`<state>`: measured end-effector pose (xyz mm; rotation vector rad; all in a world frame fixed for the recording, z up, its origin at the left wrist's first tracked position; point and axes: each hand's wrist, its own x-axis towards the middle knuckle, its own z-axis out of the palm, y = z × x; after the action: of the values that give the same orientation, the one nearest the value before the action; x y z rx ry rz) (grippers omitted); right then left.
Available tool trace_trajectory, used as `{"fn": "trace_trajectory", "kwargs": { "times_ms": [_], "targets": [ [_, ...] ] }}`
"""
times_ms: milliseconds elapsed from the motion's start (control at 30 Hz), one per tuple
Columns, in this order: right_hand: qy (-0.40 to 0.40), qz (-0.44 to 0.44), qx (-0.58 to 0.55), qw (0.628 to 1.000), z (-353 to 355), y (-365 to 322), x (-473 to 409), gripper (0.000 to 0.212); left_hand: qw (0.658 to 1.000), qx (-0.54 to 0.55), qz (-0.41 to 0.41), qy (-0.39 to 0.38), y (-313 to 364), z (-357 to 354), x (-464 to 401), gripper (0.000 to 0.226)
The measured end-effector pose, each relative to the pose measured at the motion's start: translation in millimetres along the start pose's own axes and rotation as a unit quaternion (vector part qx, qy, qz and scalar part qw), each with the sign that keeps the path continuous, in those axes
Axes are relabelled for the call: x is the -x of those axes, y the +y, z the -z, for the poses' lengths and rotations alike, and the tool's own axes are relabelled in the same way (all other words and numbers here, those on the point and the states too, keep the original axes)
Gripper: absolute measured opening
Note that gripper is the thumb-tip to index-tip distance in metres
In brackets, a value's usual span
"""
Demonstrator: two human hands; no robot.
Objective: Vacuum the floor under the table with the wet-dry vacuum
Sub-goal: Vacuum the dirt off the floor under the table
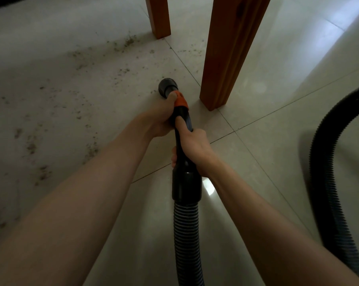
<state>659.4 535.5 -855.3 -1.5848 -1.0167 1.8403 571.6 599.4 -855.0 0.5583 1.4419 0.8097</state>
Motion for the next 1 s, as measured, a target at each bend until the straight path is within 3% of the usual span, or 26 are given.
{"fn": "trace_trajectory", "kwargs": {
  "times_ms": [167, 333, 567, 1000],
  "targets": [
    [-0.019, -0.011, -0.013, 1.000, -14, 17, 18, 0.042, 1.000, 0.002, -0.008, -0.002, -20, 18, 20, 0.051],
    [0.008, -0.016, -0.017, 1.000, -26, 50, 51, 0.049, 1.000, 0.014, 0.010, 0.014, -52, 24, 45, 0.033],
    [0.039, -0.038, -0.045, 0.998, -23, 55, 92, 0.044, 0.999, -0.002, 0.040, 0.014, -66, 8, 72, 0.048],
    [0.161, -0.039, -0.085, 0.983, 16, 54, 127, 0.048, 0.994, -0.014, 0.066, -0.081, -65, -60, 103, 0.052]
  ]
}}
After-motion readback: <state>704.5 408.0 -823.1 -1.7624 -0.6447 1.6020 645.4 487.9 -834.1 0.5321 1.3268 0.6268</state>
